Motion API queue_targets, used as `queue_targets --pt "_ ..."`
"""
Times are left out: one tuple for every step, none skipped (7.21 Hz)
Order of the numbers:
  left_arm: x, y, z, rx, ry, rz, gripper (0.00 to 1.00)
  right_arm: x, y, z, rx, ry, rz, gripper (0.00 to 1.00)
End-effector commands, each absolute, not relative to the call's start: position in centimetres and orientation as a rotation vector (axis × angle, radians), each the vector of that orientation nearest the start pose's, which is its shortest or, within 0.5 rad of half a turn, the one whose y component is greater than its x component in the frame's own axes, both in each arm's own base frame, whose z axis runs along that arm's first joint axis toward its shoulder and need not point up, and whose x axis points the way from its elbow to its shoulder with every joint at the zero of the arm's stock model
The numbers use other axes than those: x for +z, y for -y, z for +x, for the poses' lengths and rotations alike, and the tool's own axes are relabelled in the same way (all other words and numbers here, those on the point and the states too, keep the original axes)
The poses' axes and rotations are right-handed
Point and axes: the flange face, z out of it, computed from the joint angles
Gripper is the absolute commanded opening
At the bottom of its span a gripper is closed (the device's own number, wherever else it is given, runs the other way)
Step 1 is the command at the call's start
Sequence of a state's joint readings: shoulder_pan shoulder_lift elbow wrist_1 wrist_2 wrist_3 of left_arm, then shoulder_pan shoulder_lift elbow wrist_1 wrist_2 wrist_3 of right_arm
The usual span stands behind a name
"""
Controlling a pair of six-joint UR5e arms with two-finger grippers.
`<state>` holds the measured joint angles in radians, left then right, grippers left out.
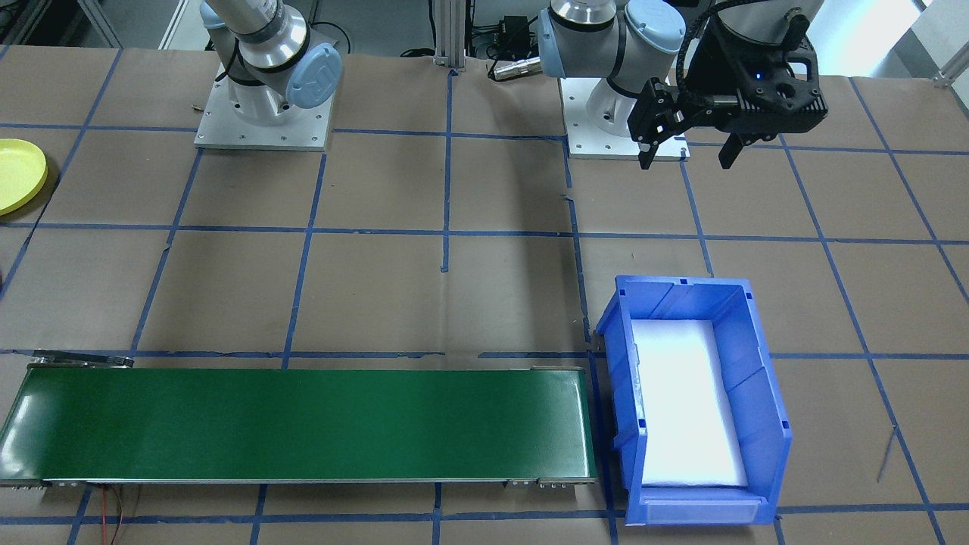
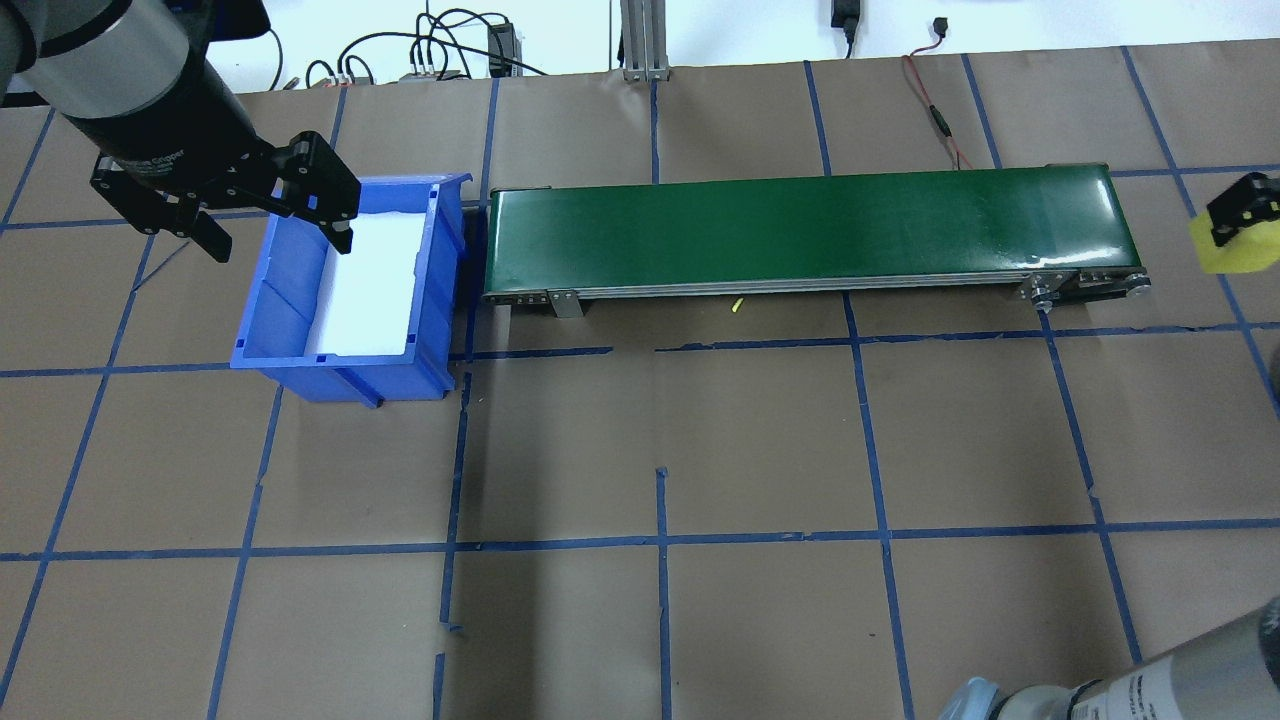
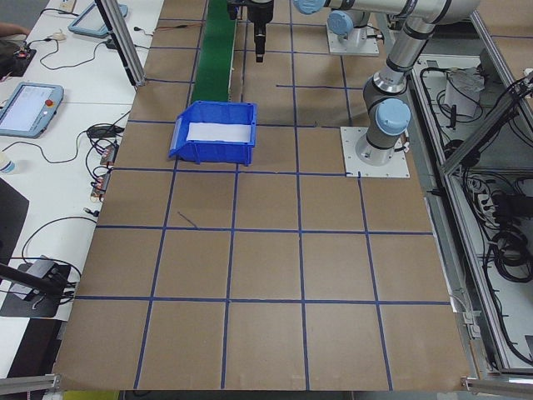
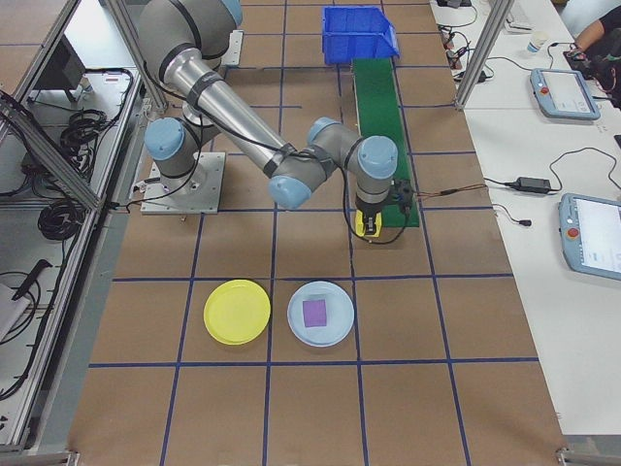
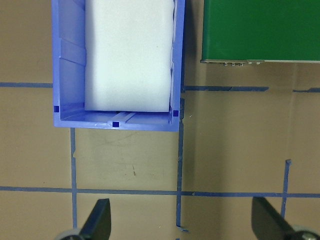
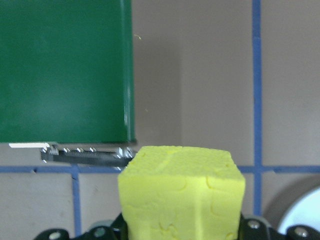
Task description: Move block left to right into plate
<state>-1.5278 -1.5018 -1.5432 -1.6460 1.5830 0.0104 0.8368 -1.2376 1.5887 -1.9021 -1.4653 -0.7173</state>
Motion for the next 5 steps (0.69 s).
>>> queue_targets --pt "52.7 46.8 -11.2 -0.033 -3.128 -0.053 1.0 33.8 46.9 -36.9 0.064 -3.019 -0.035 0.51" --pt "52.7 46.8 -11.2 -0.033 -3.128 -0.053 1.0 32.0 42.6 -40.1 0.115 -2.976 -0.136 0.5" --pt "52.7 46.8 -11.2 -0.033 -3.128 -0.055 1.0 30.1 39.2 -41.7 0.19 -2.953 -0.198 0.5" --pt "52.7 46.8 -11.2 -0.036 -3.128 -0.06 1.0 28.5 35.7 -43.5 0.229 -2.942 -0.118 0.5" --pt "52.7 46.8 -11.2 -0.033 -3.128 -0.063 1.0 26.9 32.5 -45.0 0.219 -2.94 -0.084 0.5"
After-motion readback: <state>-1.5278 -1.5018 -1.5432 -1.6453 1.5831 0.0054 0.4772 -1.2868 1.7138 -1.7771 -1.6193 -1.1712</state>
